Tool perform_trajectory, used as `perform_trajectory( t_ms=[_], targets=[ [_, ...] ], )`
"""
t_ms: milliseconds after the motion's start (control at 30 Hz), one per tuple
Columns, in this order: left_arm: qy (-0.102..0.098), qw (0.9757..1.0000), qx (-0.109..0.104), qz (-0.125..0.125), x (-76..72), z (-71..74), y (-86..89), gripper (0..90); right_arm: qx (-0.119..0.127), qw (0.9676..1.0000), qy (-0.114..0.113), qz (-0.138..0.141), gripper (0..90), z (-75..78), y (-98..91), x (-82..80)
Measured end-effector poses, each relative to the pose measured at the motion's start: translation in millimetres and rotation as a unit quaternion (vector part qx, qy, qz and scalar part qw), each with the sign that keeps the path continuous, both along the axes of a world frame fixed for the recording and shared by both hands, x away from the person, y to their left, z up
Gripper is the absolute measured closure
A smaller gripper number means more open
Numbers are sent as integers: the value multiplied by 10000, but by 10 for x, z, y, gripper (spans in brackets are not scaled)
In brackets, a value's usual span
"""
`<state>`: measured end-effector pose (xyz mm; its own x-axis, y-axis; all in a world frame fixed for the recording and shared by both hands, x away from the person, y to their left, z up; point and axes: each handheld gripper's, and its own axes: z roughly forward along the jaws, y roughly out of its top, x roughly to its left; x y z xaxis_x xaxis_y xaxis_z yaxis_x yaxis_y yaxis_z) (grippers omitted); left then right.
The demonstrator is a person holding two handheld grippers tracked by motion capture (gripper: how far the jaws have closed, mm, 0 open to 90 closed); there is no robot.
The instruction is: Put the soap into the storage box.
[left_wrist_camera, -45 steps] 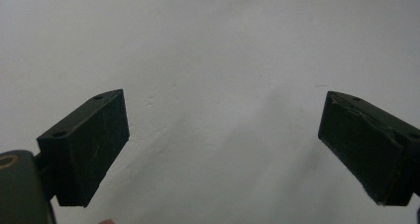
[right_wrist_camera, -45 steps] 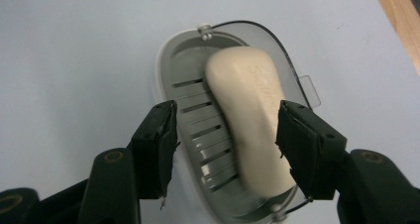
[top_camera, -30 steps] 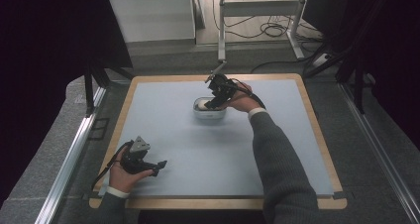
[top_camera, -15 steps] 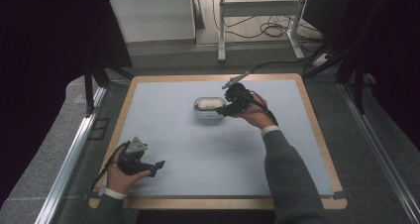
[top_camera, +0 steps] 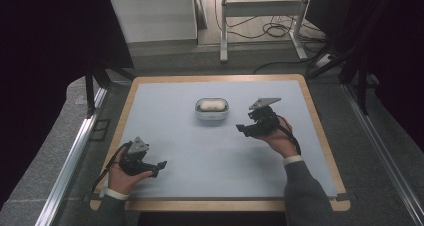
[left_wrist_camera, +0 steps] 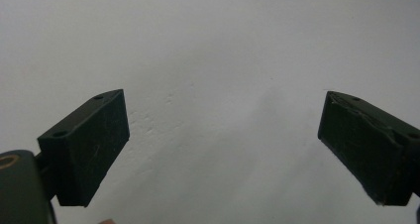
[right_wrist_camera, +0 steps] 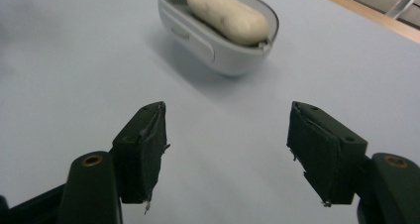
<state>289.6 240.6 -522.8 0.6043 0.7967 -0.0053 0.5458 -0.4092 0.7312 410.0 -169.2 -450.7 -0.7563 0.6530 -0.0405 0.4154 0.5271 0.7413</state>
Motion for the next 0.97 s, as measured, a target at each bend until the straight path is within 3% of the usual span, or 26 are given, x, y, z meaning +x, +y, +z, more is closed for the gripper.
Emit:
perform_trajectory(
  t_ms=[67,200,400,500,600,967],
  targets=[
    [5,10000,8,-4,1,5,-4,61,38,9999,-57,-94,300,-66,-122,-136],
    [10,10000,15,-15,-1,8,-9,61,34,9998,-73,-184,295,-126,-218,-255],
    [12,10000,22,-15,2,5,-7,60,234,9990,-104,-379,295,-266,-421,-486],
    [7,10000,29,-15,3,2,-10,60,81,9990,-59,-439,285,-307,-464,-506],
    [1,10000,30,-18,1,4,-13,60,339,9981,-44,-508,287,-306,-487,-506],
    [-13,10000,38,-19,-2,3,-15,60,283,9979,-127,-568,265,-332,-494,-512]
  ],
)
